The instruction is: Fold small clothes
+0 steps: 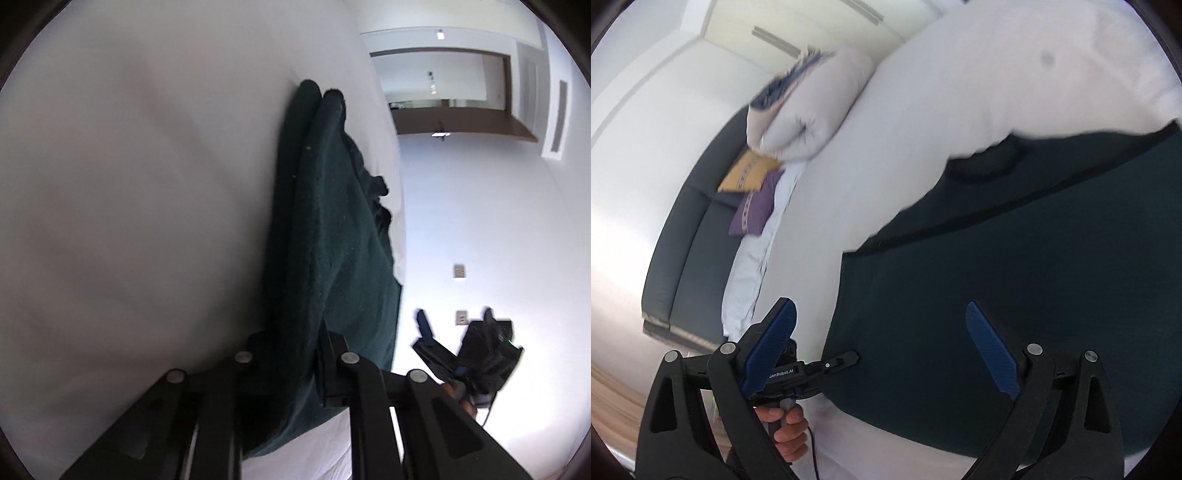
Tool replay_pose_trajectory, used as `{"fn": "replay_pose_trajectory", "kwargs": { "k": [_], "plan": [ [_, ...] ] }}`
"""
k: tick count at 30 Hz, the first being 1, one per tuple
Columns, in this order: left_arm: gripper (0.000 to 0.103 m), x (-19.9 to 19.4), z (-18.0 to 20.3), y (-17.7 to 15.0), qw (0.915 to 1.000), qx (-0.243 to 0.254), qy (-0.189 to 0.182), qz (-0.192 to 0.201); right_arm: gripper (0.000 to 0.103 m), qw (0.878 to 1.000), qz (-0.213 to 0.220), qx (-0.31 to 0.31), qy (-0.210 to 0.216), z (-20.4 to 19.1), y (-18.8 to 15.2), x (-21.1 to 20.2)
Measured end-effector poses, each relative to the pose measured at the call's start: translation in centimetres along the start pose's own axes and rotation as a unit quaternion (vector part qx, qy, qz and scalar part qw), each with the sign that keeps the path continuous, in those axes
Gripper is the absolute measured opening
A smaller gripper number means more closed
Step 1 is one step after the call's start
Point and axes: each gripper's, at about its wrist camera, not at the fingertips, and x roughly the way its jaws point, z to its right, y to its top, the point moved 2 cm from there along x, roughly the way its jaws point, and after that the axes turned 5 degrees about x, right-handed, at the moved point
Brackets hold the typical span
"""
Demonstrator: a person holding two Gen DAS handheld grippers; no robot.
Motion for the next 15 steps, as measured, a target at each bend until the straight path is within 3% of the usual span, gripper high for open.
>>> {"fn": "replay_pose_trajectory", "kwargs": {
  "k": [3,6,7,11,15],
  "plan": [
    [0.012,-0.2,0.2,0.1,0.9999,0.001,-0.011,0.007,0.095,0.999,-0.029,0.020,0.002,0.9,0.3,3.0],
    [0.012,-0.4,1.5,0.1,0.9997,0.021,-0.007,0.010,0.093,0.996,-0.049,0.071,-0.023,4.2,0.6,6.0],
    [0.012,-0.5,2.3,0.2,0.9995,0.031,-0.005,0.011,0.093,0.995,-0.049,0.080,-0.012,5.4,0.5,6.6],
    [0.012,-0.3,6.3,0.5,0.9971,0.073,0.010,0.018,0.093,0.994,-0.044,0.088,0.041,5.9,0.7,5.3],
    [0.012,0.9,12.6,-0.3,0.9903,0.135,0.030,0.015,0.093,0.989,-0.026,0.114,0.087,7.6,1.5,1.3]
  ]
}}
